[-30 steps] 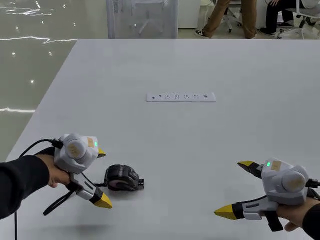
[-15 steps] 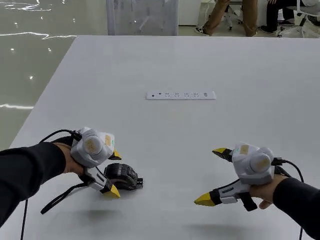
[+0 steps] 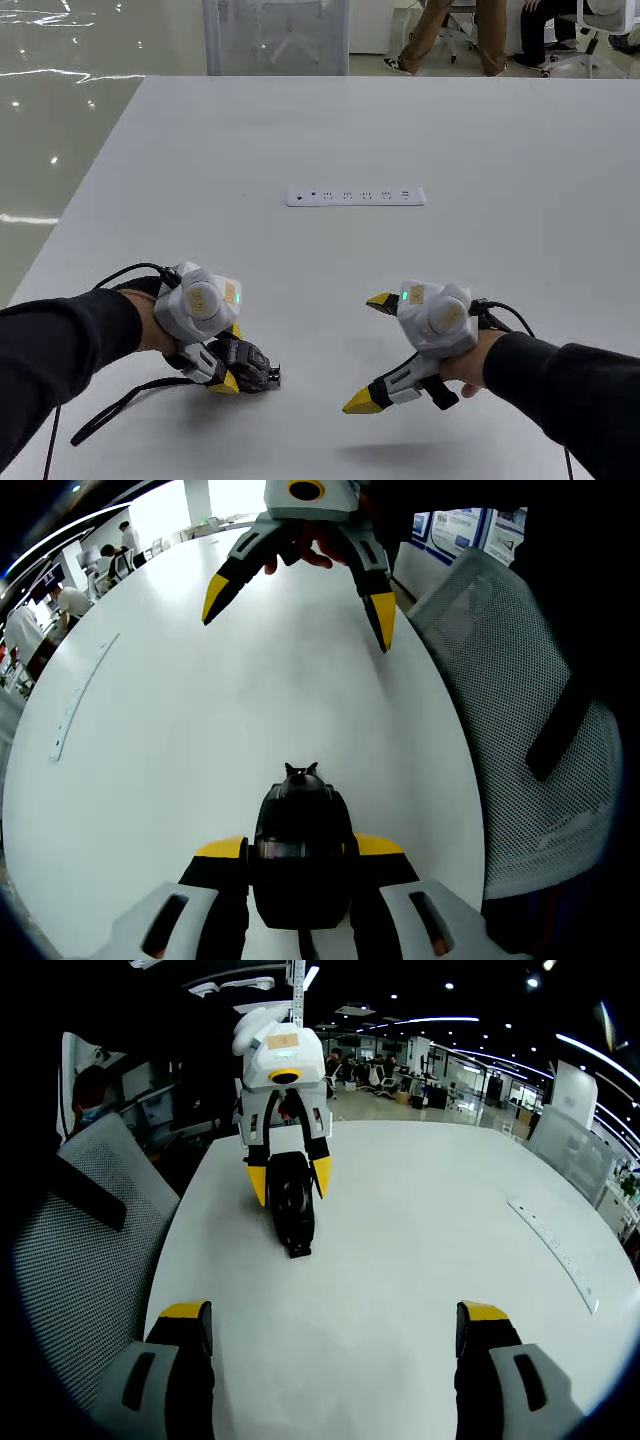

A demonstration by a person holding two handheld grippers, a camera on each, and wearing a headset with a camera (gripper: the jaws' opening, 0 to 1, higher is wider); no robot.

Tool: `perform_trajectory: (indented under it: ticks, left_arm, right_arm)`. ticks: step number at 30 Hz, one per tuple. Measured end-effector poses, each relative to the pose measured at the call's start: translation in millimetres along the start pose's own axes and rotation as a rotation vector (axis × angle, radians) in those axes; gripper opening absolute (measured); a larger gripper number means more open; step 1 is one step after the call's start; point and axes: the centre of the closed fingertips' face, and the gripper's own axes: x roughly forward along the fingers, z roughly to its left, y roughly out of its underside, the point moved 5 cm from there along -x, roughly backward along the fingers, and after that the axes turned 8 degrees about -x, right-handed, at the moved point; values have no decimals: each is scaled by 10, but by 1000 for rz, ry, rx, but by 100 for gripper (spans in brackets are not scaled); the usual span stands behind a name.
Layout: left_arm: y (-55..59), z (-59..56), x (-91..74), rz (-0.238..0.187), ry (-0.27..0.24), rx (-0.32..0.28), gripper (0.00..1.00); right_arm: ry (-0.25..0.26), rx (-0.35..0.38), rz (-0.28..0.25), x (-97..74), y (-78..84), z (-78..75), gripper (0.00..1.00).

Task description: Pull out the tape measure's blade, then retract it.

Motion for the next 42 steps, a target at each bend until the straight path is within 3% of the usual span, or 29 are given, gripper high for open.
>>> perform_trajectory:
  ticks: [7,15,19,28,30,40,42]
  left_arm:
    - [9,-8,1,-6,-34,-11,34]
    - [5,-21,7,6,-43,-7,34]
    - [14,-12,-6,-29,-41,-21,33]
    - [19,3,5,-36,-36,-27,33]
    - [20,1,5,-36,-36,-28,33]
    - [26,-3,4,-46,-31,-28,34]
    - [27,-1,4,-50,-30,-31,34]
  right_arm:
    - [-33,-35,-20,171,-162,-20,91]
    - [-83,-64,-5,425,-198,141,77]
    - [-112,-91,7,572,-229,208,70]
    - [-115,-107,13,790,-288,167,62]
    - [-136,-66,42,827,-272,174,55]
    - [-160,-93,50,940,-310,198,23]
    - [-158,-69,33,955,-334,192,25]
